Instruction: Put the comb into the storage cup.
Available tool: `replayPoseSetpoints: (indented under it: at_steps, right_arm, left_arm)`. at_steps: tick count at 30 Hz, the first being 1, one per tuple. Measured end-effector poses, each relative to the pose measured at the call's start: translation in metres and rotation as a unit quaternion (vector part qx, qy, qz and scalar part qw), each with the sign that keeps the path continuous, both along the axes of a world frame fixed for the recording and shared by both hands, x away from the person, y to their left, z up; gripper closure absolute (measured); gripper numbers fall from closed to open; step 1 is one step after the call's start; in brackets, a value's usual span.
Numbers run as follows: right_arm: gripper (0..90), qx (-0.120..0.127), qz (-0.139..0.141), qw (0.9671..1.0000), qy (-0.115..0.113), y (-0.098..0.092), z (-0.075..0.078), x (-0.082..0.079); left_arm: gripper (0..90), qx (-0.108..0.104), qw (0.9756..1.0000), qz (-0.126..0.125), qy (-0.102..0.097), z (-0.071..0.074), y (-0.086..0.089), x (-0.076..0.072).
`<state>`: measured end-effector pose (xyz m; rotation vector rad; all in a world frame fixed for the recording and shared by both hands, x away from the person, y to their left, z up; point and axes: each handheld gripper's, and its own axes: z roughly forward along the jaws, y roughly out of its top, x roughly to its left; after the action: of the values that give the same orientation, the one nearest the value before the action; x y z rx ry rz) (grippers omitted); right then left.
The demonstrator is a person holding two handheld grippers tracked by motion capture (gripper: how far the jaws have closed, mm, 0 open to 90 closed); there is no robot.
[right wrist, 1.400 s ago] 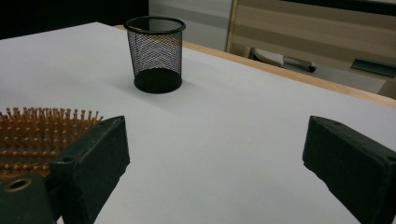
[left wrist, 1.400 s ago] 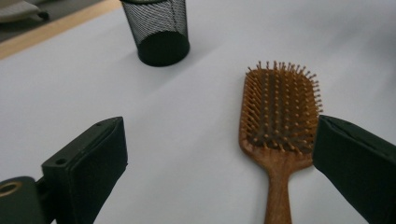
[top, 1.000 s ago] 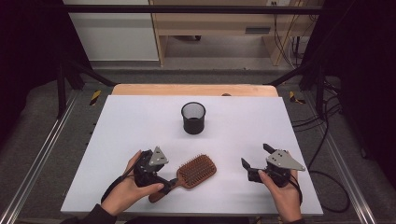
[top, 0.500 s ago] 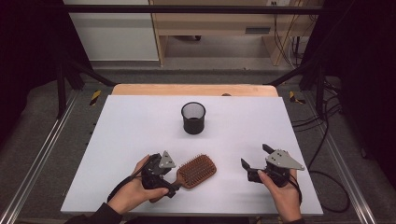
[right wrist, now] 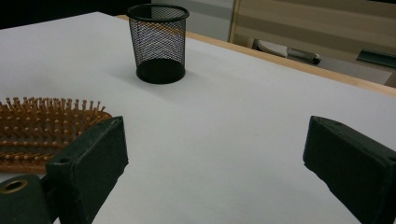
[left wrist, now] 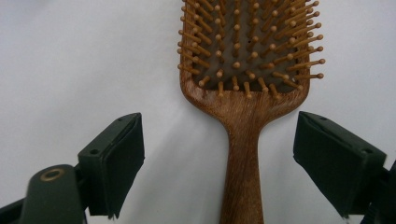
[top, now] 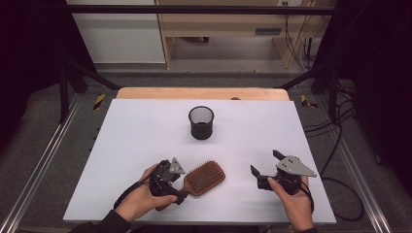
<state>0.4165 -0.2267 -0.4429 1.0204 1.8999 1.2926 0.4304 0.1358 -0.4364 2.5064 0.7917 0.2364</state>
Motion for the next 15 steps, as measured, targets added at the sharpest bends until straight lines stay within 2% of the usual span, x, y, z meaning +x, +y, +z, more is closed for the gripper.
replayPoseSetpoints:
  at_steps: [9, 15]
  right_arm:
    - [6.5, -0.001, 0.001, 1.0, 0.002, 0.001, -0.0001, 0.0]
    - [6.5, -0.003, 0.002, 1.0, 0.002, 0.0015, -0.0002, -0.0002]
  left_arm:
    - [28.9, 0.02, 0.9993, -0.012, 0.029, -0.0038, -0.0027, 0.0014]
    - [38.7, 0.029, 0.9986, -0.025, 0.038, -0.0069, -0.0046, 0.0005]
